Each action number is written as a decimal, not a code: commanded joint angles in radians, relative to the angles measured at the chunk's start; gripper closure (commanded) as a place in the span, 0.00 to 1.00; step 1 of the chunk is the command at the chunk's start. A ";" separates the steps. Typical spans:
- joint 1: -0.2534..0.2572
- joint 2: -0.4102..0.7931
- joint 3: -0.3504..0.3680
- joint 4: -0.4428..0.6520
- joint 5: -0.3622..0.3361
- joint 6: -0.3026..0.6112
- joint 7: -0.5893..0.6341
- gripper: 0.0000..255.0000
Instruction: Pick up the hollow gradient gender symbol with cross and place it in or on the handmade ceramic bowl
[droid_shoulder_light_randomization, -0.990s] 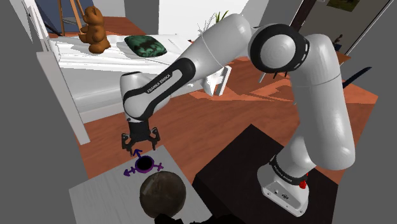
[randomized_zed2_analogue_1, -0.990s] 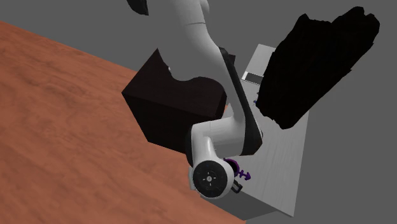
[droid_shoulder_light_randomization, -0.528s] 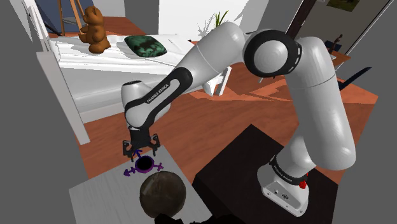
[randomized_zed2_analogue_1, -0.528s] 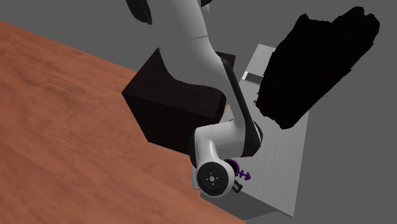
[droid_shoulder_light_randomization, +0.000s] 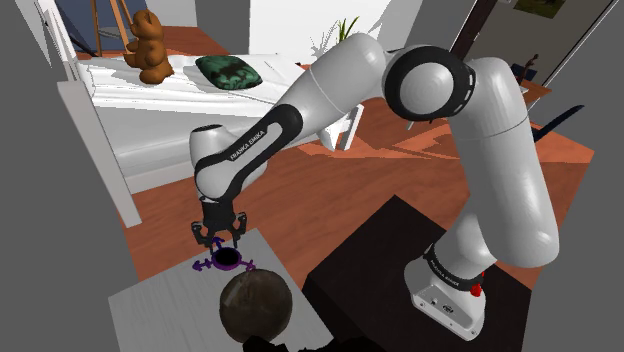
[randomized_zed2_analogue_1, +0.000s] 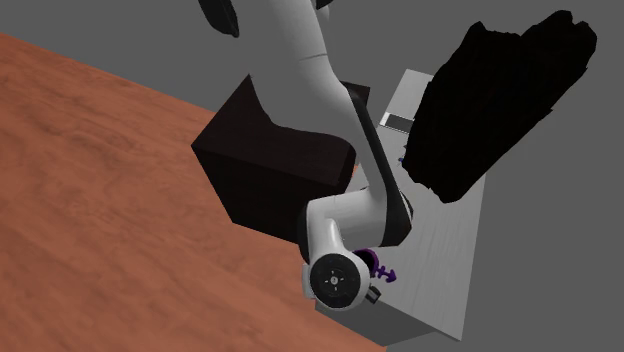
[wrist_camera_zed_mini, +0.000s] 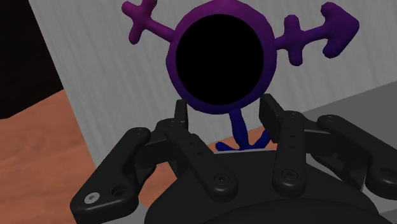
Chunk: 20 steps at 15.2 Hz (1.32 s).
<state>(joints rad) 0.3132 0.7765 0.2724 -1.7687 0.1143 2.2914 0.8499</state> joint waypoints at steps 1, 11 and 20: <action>-0.001 0.007 -0.003 -0.008 -0.001 -0.002 -0.001 1.00; -0.004 -0.027 0.002 -0.016 0.003 -0.026 0.004 1.00; -0.017 -0.123 0.016 -0.039 0.015 -0.098 0.015 1.00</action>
<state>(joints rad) 0.2979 0.6638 0.2868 -1.8045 0.1279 2.2019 0.8648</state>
